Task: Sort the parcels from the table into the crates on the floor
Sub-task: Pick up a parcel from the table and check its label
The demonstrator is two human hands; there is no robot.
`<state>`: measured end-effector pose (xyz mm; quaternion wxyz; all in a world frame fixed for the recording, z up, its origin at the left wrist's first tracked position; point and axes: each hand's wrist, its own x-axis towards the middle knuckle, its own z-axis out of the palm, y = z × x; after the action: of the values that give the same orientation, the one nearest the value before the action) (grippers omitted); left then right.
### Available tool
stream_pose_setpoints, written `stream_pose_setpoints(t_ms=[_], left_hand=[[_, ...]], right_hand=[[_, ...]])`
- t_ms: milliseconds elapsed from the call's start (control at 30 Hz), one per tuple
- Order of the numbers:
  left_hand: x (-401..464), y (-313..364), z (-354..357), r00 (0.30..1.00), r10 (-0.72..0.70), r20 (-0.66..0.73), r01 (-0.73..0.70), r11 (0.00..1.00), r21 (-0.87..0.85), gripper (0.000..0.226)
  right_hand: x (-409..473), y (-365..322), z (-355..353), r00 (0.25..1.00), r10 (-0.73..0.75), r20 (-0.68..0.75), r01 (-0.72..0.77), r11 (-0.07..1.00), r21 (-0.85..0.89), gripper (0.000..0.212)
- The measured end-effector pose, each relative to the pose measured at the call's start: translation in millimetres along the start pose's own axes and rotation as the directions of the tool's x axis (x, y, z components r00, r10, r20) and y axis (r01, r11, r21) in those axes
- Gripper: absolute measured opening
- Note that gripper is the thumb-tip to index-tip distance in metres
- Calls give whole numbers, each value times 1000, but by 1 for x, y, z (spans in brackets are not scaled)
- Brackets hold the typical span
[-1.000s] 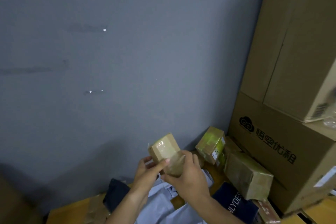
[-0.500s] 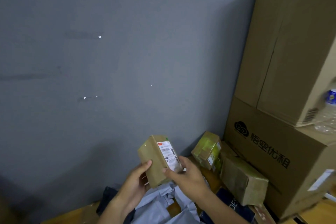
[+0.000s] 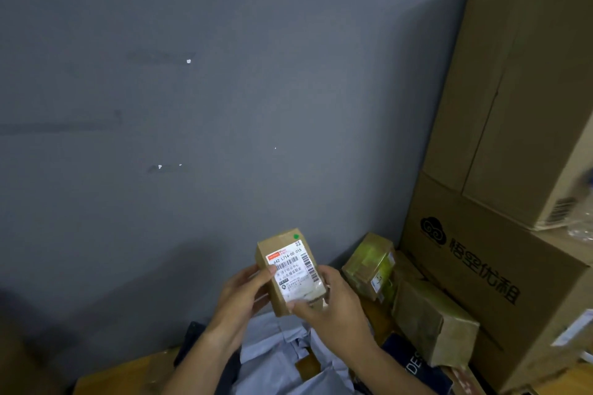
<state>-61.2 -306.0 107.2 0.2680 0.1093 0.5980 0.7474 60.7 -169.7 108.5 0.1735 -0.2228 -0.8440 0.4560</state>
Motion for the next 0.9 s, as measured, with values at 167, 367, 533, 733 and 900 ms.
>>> stream_pose_setpoints(t_ms=[167, 367, 533, 733, 900], left_hand=[[-5, 11, -11, 999, 16, 34, -17, 999, 37, 25], [-6, 17, -16, 996, 51, 71, -56, 997, 62, 26], [-7, 21, -20, 991, 78, 113, -85, 995, 57, 26], [-5, 18, -33, 977, 66, 202, -82, 994, 70, 35], [-1, 12, -39, 980, 98, 172, -105, 994, 28, 58]], right_hand=[[4, -9, -20, 990, 29, 140, -53, 984, 169, 29], [5, -10, -21, 965, 84, 249, -157, 944, 291, 20], [4, -12, -12, 968, 82, 239, -153, 942, 298, 20], [4, -14, -4, 974, 87, 208, -151, 937, 314, 19], [0, -17, -2, 971, 106, 216, -182, 912, 368, 22]])
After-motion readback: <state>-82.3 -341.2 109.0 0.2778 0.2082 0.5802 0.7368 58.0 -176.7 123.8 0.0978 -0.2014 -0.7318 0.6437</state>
